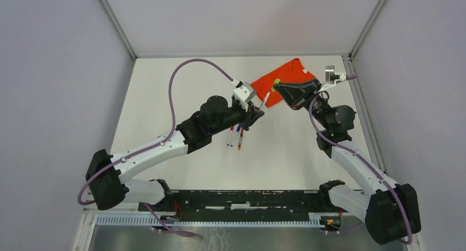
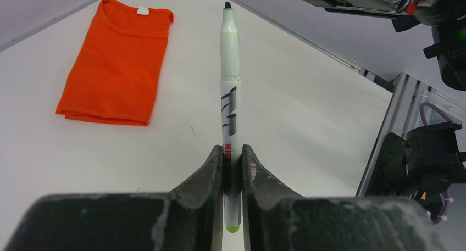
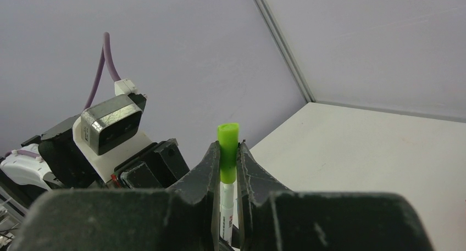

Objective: Insert the pens into the pen caps
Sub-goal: Insert the pen cap onto the pen.

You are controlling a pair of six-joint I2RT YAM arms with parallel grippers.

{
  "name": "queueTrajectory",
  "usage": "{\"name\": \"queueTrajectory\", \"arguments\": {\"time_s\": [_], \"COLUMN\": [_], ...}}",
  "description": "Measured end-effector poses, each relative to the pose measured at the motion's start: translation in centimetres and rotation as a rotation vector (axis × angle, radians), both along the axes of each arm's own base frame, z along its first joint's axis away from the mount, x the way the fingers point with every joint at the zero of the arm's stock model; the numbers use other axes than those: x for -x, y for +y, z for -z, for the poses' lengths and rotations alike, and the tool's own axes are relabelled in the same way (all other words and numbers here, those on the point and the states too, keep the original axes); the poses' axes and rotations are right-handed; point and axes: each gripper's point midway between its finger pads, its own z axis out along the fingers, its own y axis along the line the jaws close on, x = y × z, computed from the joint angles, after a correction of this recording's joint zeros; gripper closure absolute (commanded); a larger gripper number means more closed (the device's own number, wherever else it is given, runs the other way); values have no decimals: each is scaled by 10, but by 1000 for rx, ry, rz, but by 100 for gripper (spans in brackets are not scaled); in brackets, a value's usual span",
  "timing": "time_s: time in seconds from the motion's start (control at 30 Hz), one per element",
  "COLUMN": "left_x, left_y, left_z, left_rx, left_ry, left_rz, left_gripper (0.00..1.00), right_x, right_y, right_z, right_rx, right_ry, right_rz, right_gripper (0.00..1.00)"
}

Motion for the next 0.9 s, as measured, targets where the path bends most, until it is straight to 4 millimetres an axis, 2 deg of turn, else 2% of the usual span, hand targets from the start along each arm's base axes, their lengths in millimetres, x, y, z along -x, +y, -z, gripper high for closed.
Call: {"name": "queueTrajectory", "arguments": {"time_s": [0.9], "left_x": [2], "left_y": [-1], "left_z": [1], "left_rx": [-10], "left_ry": [-13], "left_rz": [11], "left_gripper": [98], "right_x": [1], "right_y": [10], "right_z": [6], "right_rx": [5], "right_ry": [12], "right_rz": [-34], "right_gripper": [100]}}
